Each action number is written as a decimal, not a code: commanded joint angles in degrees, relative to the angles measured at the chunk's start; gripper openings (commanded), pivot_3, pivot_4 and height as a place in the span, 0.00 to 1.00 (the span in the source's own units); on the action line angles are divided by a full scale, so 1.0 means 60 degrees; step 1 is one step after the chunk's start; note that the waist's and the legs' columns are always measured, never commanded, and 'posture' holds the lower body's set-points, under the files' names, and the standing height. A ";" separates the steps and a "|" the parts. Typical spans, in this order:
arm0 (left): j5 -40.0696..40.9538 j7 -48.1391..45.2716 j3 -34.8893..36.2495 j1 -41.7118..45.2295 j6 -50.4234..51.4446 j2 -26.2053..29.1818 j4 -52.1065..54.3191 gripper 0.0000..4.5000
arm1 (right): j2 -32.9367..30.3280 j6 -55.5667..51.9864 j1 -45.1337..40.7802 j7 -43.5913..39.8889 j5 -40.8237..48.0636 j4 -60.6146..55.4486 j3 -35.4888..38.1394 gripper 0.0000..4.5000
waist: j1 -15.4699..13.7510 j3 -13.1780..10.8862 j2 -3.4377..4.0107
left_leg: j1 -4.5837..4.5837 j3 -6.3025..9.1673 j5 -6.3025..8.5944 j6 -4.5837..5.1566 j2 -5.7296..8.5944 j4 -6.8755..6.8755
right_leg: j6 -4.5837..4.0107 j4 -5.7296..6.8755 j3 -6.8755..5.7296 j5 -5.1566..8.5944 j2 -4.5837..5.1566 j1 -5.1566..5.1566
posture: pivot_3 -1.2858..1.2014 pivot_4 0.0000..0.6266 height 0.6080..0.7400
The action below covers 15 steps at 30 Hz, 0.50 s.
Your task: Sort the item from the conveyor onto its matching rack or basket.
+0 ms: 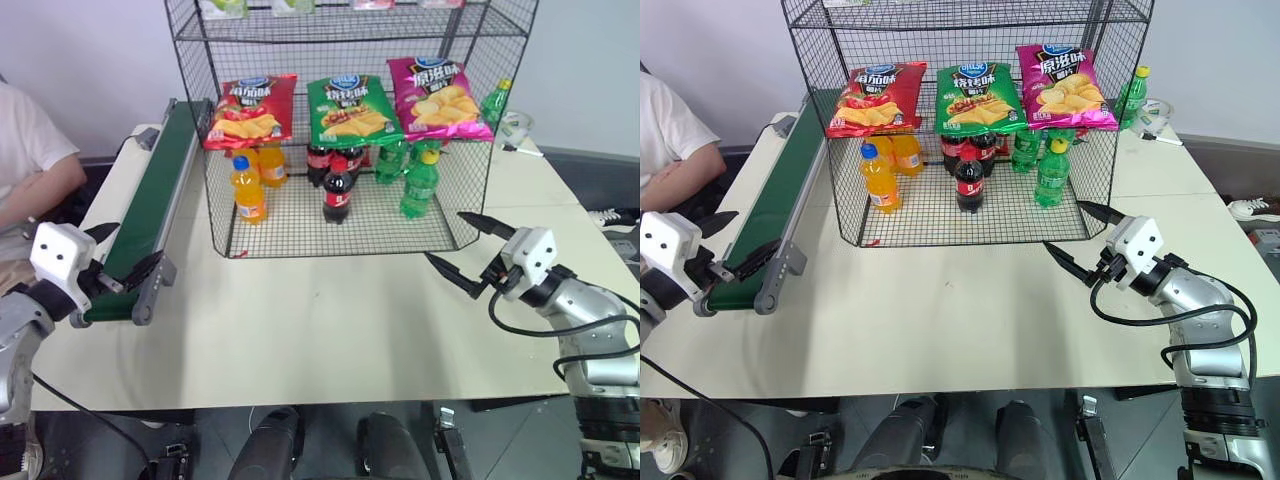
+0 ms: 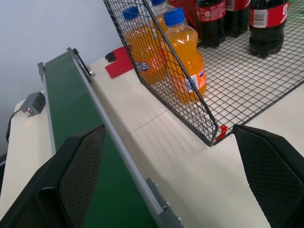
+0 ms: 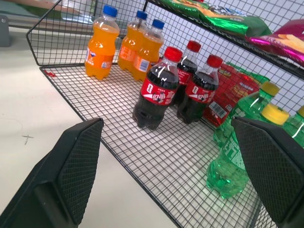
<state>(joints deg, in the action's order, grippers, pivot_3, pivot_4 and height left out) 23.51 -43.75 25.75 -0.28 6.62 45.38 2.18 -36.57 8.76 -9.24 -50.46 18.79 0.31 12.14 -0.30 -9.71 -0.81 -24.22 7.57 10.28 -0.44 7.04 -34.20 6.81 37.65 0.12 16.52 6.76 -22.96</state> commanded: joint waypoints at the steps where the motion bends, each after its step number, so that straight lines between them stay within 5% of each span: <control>1: -0.0101 -0.0015 0.0240 0.0152 -0.0246 0.0107 -0.0016 0.99 | -0.0082 0.0211 -0.0144 0.0003 0.0066 -0.0071 0.0152 1.00 | -0.0002 0.0000 0.0000 | 0.0000 0.0000 0.0000 0.0000 0.0000 0.0000 | 0.0000 0.0000 0.0000 0.0000 0.0000 0.0000 | 0.52 0.24 1.00; 15: -0.0015 -0.0225 0.0186 0.0405 -0.0348 0.0004 -0.0308 0.99 | -0.0022 0.0244 -0.0297 0.0048 0.0016 0.0022 0.0072 1.00 | -0.0014 0.0000 0.0000 | -0.0002 0.0000 0.0000 0.0000 0.0000 0.0003 | 0.0000 -0.0006 0.0000 0.0000 0.0000 0.0000 | 0.52 0.24 1.00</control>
<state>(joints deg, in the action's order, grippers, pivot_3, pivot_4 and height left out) 23.12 -44.96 25.74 1.40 5.63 45.25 0.05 -36.56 9.04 -10.01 -50.41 18.70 0.68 12.05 -0.39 -9.71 -0.81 -24.23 7.57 10.28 -0.44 7.04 -34.19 6.81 37.61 0.12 16.52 6.76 -22.96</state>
